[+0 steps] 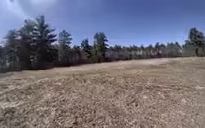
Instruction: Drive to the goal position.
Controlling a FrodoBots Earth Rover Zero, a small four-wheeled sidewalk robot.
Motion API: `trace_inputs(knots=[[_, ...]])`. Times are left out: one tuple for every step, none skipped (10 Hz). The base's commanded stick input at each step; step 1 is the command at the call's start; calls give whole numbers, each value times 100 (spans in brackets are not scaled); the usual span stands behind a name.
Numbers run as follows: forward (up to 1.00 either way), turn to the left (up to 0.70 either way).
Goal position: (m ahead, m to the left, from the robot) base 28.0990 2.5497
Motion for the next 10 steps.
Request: trace_inputs(knots=[[70, 0], [70, 0], [70, 0], [70, 0], [70, 0], [70, 0], [70, -20], [70, -33], [70, -35], [70, 0]])
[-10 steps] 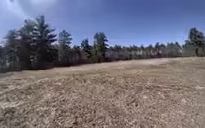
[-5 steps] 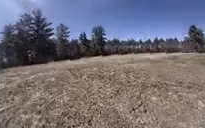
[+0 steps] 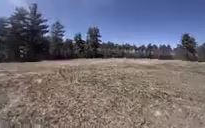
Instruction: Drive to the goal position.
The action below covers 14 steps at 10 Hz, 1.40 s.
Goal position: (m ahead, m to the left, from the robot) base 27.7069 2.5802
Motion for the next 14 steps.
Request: trace_inputs(knots=[[70, 0], [70, 0], [70, 0], [70, 0], [70, 0], [70, 0], [70, 0], [70, 0], [70, 0], [70, 0], [70, 0], [70, 0], [70, 0], [70, 0]])
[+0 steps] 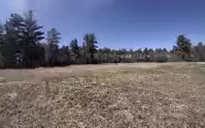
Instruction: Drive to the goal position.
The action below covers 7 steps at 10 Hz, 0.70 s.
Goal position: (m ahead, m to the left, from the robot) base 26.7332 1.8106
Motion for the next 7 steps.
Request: trace_inputs(knots=[[70, 0], [70, 0], [70, 0], [70, 0], [70, 0], [70, 0], [70, 0]])
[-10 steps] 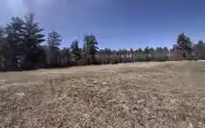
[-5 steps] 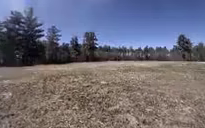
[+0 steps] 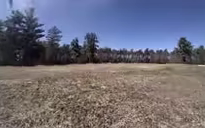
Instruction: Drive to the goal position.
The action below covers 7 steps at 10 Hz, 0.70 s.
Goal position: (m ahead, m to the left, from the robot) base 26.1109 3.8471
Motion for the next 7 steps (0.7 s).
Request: trace_inputs(knots=[[70, 0], [70, 0], [70, 0], [70, -10], [70, -28], [70, -29], [70, -19]])
